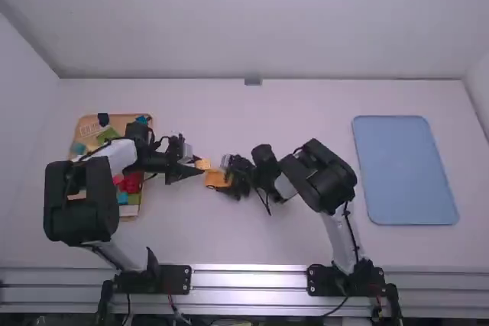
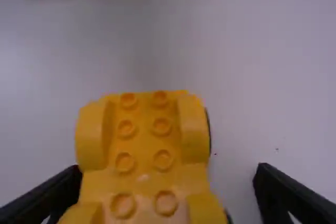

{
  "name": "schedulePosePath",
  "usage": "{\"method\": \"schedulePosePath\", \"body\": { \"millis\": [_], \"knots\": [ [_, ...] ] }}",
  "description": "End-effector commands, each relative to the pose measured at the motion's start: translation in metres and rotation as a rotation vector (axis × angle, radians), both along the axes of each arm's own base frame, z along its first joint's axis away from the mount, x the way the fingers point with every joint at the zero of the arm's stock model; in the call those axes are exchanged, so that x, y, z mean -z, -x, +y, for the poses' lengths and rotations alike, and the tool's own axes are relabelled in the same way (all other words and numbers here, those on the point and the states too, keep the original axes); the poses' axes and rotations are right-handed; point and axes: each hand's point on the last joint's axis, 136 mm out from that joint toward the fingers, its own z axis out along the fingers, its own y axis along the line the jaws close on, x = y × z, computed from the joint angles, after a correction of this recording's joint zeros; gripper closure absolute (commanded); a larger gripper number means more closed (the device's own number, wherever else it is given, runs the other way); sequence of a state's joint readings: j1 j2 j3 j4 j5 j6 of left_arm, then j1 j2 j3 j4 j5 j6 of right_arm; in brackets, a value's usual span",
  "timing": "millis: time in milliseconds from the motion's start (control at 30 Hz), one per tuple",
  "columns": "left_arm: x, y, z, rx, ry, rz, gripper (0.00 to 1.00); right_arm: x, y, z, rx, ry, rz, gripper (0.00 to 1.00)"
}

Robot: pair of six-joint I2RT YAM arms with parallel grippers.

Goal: Assemble lego blocks to make yellow taxi

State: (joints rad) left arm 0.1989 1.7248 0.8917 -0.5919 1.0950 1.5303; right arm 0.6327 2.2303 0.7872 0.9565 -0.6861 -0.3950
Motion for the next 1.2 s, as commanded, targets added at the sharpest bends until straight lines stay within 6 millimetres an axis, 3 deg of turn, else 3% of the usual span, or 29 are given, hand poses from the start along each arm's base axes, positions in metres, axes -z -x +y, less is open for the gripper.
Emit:
{"method": "schedulePosePath", "body": {
  "millis": [0, 100, 167, 400, 767, 867, 1000, 1167],
  "knots": [
    [-0.002, 0.005, -0.003, 0.009, 0.007, 0.002, 0.98, -0.002, 0.009, -0.003, -0.090, -0.049, 0.009, 0.21],
    [-0.001, 0.008, -0.002, 0.006, 0.006, 0.024, 0.98, 0.000, 0.008, -0.009, -0.088, -0.042, 0.007, 0.26],
    [0.001, 0.011, -0.008, 0.025, 0.010, 0.025, 0.98, 0.003, 0.008, -0.014, -0.081, -0.039, 0.011, 0.38],
    [0.024, 0.015, -0.037, 0.053, 0.000, 0.002, 0.98, 0.003, 0.017, -0.034, -0.141, -0.067, -0.008, 0.64],
    [0.042, 0.010, -0.100, 0.092, -0.093, -0.037, 0.98, -0.014, 0.013, -0.090, -0.046, -0.120, 0.071, 0.64],
    [0.043, 0.007, -0.106, 0.082, -0.101, -0.039, 0.98, -0.019, 0.015, -0.097, -0.018, -0.098, 0.041, 0.64],
    [0.044, 0.003, -0.109, 0.075, -0.079, -0.032, 0.98, -0.007, 0.012, -0.107, 0.093, 0.025, 0.021, 0.59],
    [0.048, 0.009, -0.113, 0.106, -0.046, -0.011, 0.98, 0.004, 0.022, -0.102, 0.014, 0.117, 0.009, 0.63]
  ]
}}
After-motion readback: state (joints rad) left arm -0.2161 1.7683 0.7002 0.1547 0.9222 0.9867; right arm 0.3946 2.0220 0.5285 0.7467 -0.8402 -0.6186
